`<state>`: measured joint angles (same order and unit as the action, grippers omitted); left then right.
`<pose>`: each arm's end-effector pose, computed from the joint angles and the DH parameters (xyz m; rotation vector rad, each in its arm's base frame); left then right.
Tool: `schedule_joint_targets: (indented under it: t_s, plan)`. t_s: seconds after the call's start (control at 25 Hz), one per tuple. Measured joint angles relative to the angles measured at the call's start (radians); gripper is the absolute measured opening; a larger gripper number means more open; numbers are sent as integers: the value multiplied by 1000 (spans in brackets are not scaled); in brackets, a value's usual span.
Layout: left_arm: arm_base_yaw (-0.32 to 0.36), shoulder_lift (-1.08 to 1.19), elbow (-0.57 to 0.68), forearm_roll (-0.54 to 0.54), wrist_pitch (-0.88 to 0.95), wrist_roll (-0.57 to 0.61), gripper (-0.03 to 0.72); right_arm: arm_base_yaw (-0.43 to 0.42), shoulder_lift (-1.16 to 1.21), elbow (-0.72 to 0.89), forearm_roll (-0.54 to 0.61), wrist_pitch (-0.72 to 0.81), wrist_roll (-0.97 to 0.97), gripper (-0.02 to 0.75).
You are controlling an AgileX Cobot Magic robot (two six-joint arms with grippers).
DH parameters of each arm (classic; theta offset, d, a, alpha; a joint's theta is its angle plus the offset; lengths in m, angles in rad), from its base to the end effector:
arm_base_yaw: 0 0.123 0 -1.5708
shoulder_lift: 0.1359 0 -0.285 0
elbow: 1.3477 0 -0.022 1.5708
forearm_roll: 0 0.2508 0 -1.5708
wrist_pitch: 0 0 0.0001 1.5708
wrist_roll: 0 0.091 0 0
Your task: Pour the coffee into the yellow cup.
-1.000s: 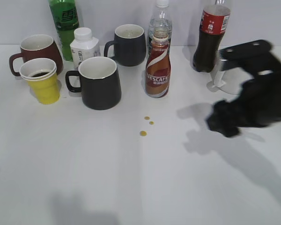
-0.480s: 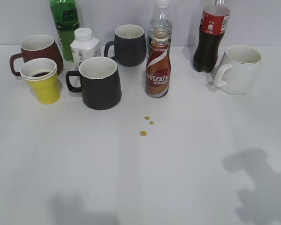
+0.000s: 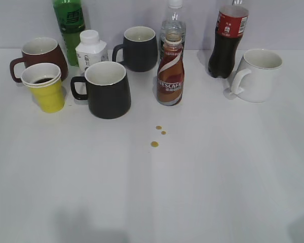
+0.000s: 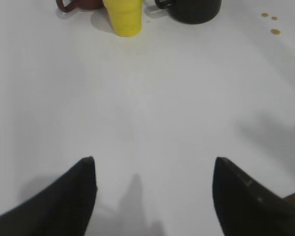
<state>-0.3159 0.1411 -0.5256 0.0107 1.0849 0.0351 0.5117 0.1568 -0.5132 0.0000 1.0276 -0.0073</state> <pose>0.0132 -0.0034 0.2821 0.3821 2.1541 -0.1459 0.0175 0.0098 0.2825 -0.5566 2.0966 0.2911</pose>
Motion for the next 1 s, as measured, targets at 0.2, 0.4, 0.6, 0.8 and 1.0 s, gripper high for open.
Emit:
schedule_joint_targets:
  t_s: [0.2, 0.4, 0.6, 0.8, 1.0]
  plan:
    - [0, 0, 2, -3, -15, 1, 563, 0, -60, 12, 0, 12, -25, 587]
    - [0, 0, 2, -3, -17, 1, 563, 0, -60, 12, 0, 12, -26, 586]
    - [0, 0, 2, -3, -18, 1, 561, 0, -60, 12, 0, 13, -27, 586]
    - [0, 0, 2, -3, -18, 1, 561, 1, -60, 12, 0, 13, -27, 586]
    - [44, 0, 2, -3, -18, 1, 561, -80, -60, 12, 5, 13, -28, 586]
